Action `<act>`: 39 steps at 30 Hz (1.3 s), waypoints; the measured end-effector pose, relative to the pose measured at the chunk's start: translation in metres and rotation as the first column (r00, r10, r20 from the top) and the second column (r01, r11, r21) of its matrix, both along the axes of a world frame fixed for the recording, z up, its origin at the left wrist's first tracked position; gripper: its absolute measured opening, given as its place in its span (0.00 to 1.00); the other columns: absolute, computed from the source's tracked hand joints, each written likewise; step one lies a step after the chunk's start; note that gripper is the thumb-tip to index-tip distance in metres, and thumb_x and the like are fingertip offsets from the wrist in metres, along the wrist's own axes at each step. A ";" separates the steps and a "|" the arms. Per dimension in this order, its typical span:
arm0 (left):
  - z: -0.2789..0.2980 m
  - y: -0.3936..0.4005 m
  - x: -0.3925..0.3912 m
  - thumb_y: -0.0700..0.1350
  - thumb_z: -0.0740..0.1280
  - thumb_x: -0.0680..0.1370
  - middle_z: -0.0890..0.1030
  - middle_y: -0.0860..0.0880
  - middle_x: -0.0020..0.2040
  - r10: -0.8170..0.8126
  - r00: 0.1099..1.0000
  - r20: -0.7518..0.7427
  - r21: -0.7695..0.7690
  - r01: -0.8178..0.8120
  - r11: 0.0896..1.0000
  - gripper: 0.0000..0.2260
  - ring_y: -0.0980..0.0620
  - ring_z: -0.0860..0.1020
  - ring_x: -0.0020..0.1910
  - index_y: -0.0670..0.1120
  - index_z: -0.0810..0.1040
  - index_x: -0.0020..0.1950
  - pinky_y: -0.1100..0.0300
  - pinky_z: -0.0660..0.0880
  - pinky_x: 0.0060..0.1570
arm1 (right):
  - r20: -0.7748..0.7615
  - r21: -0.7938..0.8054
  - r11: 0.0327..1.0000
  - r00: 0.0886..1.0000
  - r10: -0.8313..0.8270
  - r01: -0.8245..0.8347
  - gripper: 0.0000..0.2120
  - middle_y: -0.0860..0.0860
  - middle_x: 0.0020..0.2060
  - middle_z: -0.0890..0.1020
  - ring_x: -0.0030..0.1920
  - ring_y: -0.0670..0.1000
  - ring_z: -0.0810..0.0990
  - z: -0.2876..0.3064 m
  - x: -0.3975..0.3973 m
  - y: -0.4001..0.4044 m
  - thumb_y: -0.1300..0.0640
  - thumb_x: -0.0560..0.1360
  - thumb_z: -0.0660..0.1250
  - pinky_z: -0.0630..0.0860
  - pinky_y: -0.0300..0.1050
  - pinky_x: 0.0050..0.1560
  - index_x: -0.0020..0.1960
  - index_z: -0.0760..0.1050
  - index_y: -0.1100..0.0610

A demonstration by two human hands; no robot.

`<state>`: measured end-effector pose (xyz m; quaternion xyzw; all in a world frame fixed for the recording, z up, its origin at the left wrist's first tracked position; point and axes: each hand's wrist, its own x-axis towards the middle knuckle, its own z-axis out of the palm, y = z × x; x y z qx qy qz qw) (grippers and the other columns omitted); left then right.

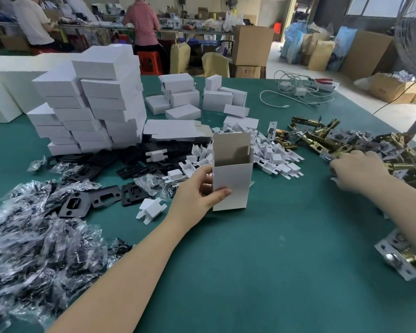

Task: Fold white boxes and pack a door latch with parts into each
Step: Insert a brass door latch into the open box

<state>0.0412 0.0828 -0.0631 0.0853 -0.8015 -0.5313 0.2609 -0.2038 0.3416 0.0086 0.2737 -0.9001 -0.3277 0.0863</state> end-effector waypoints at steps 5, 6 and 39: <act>0.000 0.000 0.000 0.60 0.72 0.69 0.83 0.62 0.48 -0.004 1.000 0.001 0.020 0.004 1.000 0.19 0.57 0.83 0.45 0.71 0.72 0.57 0.61 0.80 0.46 | -0.055 0.029 0.992 0.991 -0.118 0.120 0.10 0.48 0.56 0.80 0.58 0.52 0.76 0.010 0.002 0.011 0.58 0.77 0.61 0.70 0.46 0.51 0.58 0.70 0.51; 0.000 0.000 0.000 0.60 0.72 0.69 0.83 0.61 0.48 -0.006 1.000 0.004 0.025 0.006 1.000 0.19 0.57 0.83 0.45 0.71 0.73 0.57 0.59 0.80 0.46 | -0.070 0.049 0.988 0.987 -0.142 0.146 0.10 0.47 0.54 0.80 0.56 0.51 0.77 0.011 0.002 0.015 0.58 0.77 0.61 0.70 0.45 0.49 0.57 0.71 0.50; 0.002 0.003 0.001 0.61 0.72 0.68 0.83 0.56 0.48 -0.015 0.999 0.031 0.072 0.013 0.997 0.18 0.54 0.83 0.46 0.71 0.73 0.56 0.54 0.81 0.47 | 0.445 -0.269 0.945 0.894 -0.051 0.188 0.17 0.49 0.52 0.78 0.51 0.50 0.77 -0.001 -0.002 0.010 0.47 0.76 0.69 0.77 0.45 0.56 0.62 0.75 0.51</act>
